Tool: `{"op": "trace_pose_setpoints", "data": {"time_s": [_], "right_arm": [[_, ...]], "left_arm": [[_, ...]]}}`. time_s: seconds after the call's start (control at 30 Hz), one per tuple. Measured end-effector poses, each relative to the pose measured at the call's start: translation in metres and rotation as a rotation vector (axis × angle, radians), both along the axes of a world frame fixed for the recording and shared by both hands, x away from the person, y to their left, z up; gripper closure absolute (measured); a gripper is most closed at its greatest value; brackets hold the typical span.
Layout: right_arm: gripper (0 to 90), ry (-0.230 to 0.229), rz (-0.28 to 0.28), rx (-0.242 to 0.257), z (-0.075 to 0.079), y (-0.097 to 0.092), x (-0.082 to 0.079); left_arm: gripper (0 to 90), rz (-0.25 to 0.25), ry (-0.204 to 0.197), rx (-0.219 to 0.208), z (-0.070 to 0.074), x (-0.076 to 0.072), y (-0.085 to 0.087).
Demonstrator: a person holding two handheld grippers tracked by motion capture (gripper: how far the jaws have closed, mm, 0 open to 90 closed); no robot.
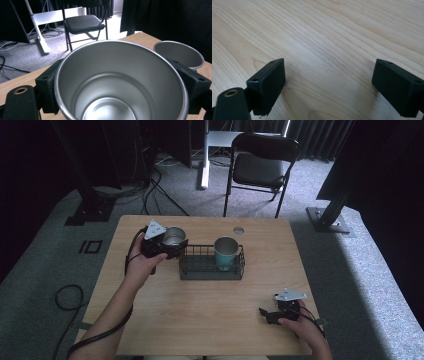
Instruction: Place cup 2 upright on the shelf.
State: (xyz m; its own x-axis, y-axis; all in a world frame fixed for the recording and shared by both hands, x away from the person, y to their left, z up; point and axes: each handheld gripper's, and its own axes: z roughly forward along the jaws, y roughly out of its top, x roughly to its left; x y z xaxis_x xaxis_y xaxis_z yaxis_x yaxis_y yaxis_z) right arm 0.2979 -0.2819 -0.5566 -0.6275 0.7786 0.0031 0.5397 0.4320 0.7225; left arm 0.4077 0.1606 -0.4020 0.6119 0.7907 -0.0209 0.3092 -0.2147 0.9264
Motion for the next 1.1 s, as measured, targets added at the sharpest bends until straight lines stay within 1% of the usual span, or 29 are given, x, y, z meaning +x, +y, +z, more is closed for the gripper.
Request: {"op": "trace_pose_setpoints", "data": {"time_s": [0.03,0.07,0.1,0.13,0.2,0.27,0.5,0.67,0.73,0.83,0.9,0.97,1.0,1.07,1.1], "right_arm": [[11.2,0.000,0.000,0.000,0.000,0.000,0.000],[11.2,0.000,0.000,0.000,0.000,0.000,0.000],[11.2,0.000,0.000,0.000,0.000,0.000,0.000],[11.2,0.000,0.000,0.000,0.000,0.000,0.000],[11.2,0.000,0.000,0.000,0.000,0.000,0.000],[11.2,0.000,0.000,0.000,0.000,0.000,0.000],[11.2,0.000,0.000,0.000,0.000,0.000,0.000],[11.2,0.000,0.000,0.000,0.000,0.000,0.000],[11.2,0.000,0.000,0.000,0.000,0.000,0.000],[11.2,0.000,0.000,0.000,0.000,0.000,0.000],[11.2,0.000,0.000,0.000,0.000,0.000,0.000],[11.2,0.000,0.000,0.000,0.000,0.000,0.000],[11.2,0.000,0.000,0.000,0.000,0.000,0.000],[11.2,0.000,0.000,0.000,0.000,0.000,0.000],[11.2,0.000,0.000,0.000,0.000,0.000,0.000]], "left_arm": [[14.4,0.000,0.000,0.000,0.000,0.000,0.000],[14.4,-0.007,0.000,-0.002,0.000,0.002,-0.006],[14.4,-0.007,0.000,-0.002,0.000,0.002,-0.006],[14.4,-0.014,0.000,-0.004,0.000,0.004,-0.012],[14.4,-0.025,-0.003,-0.011,0.000,0.005,-0.017],[14.4,-0.023,-0.007,-0.012,-0.002,0.006,-0.022],[14.5,-0.027,0.002,-0.013,-0.009,0.011,-0.036],[14.4,-0.037,0.018,-0.027,-0.018,0.014,-0.043],[14.4,-0.038,0.017,-0.018,-0.022,0.015,-0.047],[14.4,-0.042,0.029,-0.015,-0.030,0.017,-0.051],[14.4,-0.038,0.039,-0.016,-0.035,0.018,-0.054],[14.4,-0.027,0.045,-0.005,-0.039,0.019,-0.056],[14.4,-0.035,0.047,0.004,-0.042,0.019,-0.057],[14.4,-0.044,0.053,-0.006,-0.046,0.019,-0.059],[14.4,-0.046,0.055,-0.003,-0.048,0.019,-0.060]]}}
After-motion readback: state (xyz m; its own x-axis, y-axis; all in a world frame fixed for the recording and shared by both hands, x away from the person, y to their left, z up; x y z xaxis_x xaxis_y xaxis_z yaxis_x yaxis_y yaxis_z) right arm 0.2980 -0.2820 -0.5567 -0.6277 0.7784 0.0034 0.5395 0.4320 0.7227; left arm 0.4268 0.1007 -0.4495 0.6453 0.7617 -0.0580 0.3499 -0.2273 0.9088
